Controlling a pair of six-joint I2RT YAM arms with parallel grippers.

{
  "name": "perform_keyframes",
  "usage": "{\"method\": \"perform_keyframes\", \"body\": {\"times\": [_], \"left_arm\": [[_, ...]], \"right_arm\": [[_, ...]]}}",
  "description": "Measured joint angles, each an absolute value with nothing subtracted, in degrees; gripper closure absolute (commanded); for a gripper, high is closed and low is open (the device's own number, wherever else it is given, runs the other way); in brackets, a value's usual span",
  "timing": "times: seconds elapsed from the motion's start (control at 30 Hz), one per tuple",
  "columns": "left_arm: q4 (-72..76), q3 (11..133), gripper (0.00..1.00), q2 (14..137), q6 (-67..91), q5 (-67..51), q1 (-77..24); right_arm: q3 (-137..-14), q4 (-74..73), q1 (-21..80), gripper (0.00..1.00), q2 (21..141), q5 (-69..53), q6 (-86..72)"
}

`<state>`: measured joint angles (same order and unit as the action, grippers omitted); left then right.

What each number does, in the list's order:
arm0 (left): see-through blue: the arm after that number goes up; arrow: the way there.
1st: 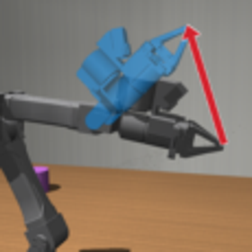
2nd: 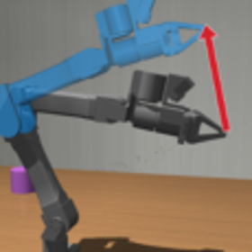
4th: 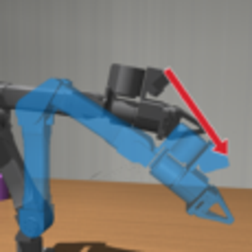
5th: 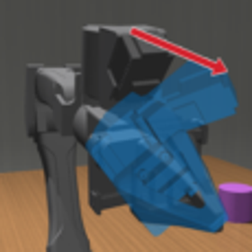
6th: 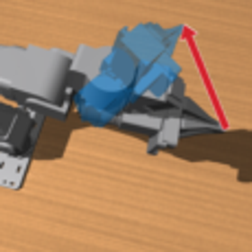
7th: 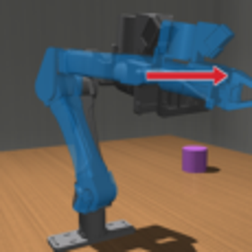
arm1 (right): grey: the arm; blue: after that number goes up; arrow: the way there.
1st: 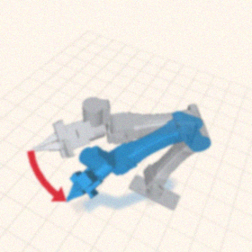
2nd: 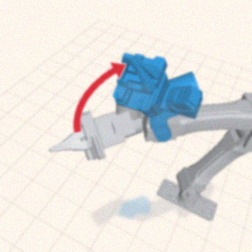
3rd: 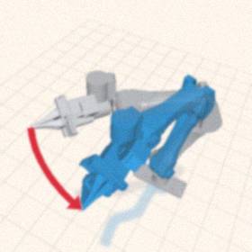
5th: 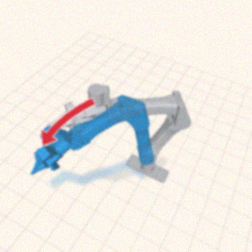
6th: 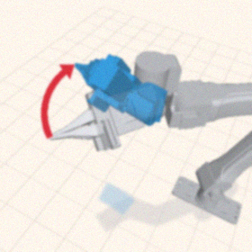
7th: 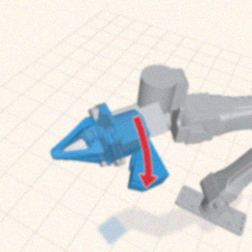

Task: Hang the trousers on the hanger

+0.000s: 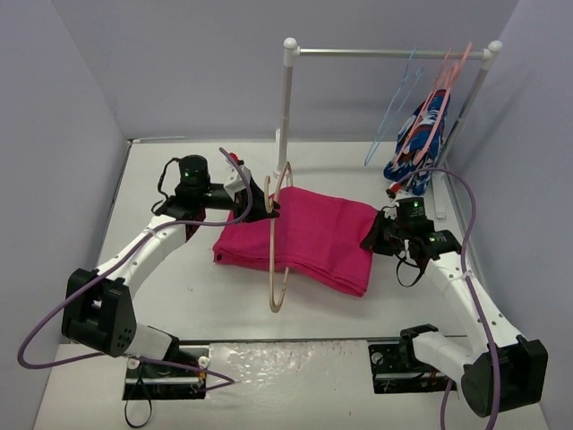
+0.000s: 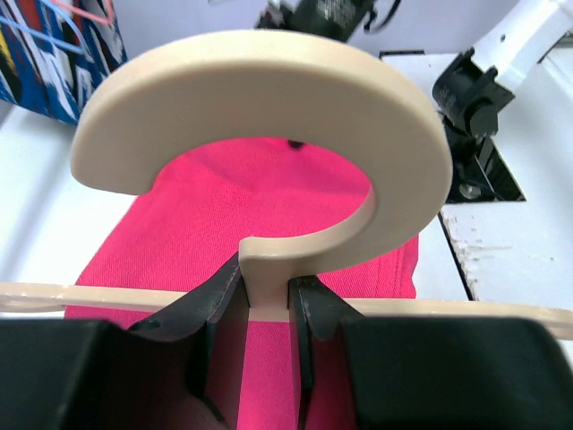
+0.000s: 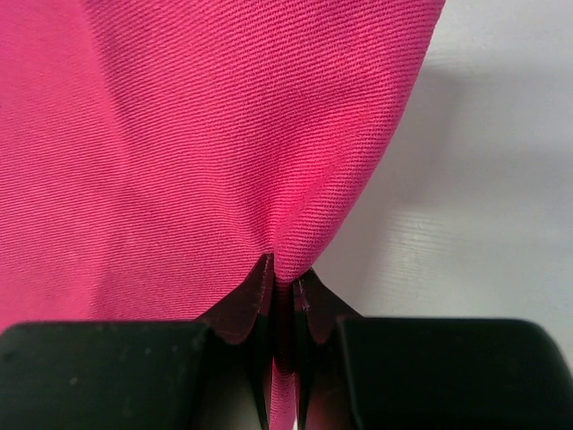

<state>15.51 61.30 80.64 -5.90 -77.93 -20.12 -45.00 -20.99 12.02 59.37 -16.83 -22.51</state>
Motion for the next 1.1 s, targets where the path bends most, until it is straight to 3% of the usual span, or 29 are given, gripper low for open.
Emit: {"method": "perform_keyframes", "body": {"times": [0.77, 0.9, 1.1], "left_arm": [[19.3, 74.5, 1.0, 77.8, 16.1, -65.9, -21.5], [19.3, 76.5, 1.0, 77.8, 17.0, -64.6, -21.7], [19.5, 77.8, 1.0, 77.8, 17.9, -64.0, -21.8]], "right_arm": [[-47.0, 5.5, 29.3, 1.0, 79.0, -13.0, -28.7], [-49.3, 9.6, 32.5, 0.85, 83.2, -14.5, -28.7], [-50.7, 11.6, 34.8, 0.48, 86.6, -15.4, -27.9]]}}
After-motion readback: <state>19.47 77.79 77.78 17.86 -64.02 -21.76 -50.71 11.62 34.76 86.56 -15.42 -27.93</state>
